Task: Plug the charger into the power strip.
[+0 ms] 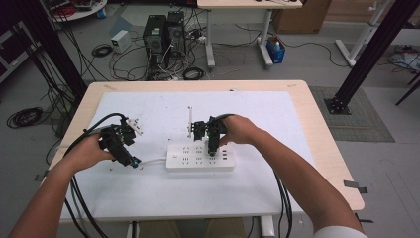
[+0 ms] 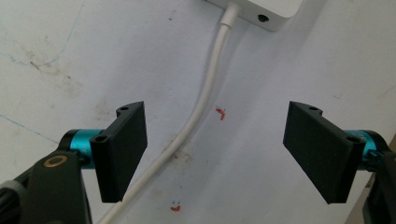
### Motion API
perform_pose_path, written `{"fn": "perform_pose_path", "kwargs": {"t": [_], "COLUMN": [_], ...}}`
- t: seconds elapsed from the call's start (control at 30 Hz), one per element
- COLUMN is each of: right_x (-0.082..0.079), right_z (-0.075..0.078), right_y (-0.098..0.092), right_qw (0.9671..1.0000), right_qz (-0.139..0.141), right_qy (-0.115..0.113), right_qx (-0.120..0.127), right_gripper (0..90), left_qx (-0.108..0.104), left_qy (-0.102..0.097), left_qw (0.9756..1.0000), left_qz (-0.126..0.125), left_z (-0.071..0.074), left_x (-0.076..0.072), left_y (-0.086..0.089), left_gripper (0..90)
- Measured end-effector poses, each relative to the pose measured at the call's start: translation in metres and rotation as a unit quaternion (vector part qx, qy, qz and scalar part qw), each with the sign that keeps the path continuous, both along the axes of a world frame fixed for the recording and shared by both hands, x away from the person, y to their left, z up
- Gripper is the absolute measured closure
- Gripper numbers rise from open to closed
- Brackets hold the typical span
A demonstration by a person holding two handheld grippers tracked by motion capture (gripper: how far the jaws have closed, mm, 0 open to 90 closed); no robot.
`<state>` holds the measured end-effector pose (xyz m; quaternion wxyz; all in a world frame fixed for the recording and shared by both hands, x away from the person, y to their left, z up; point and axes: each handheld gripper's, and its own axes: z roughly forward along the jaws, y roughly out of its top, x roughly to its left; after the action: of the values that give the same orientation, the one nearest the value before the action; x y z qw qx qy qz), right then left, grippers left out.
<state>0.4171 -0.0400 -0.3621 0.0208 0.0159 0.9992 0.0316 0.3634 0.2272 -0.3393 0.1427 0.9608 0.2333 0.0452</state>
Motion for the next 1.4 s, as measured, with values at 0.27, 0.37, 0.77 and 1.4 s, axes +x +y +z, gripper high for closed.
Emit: {"fn": "perform_pose_path", "kwargs": {"t": [0.27,0.37,0.77,1.4], "right_x": [0.006,0.006,0.005,0.009], "right_z": [-0.007,-0.008,-0.011,0.054], "right_y": [-0.001,-0.002,-0.010,-0.097], "right_qw": [0.9997,0.9997,0.9988,0.9695], "right_qz": [-0.006,-0.003,-0.003,-0.153], "right_qy": [0.018,0.016,0.013,-0.030], "right_qx": [0.016,0.019,0.047,0.189], "right_gripper": [62.7,62.8,61.7,4.4], "left_qx": [-0.002,-0.004,-0.010,-0.031], "left_qy": [0.008,0.011,0.006,-0.054], "left_qw": [0.9999,0.9999,0.9999,0.9966], "left_qz": [-0.006,-0.001,-0.001,0.053], "left_z": [-0.005,-0.007,-0.005,0.012], "left_x": [0.000,-0.001,0.001,0.004], "left_y": [-0.001,0.001,0.003,0.015], "left_gripper": [21.9,21.9,21.9,21.9]}}
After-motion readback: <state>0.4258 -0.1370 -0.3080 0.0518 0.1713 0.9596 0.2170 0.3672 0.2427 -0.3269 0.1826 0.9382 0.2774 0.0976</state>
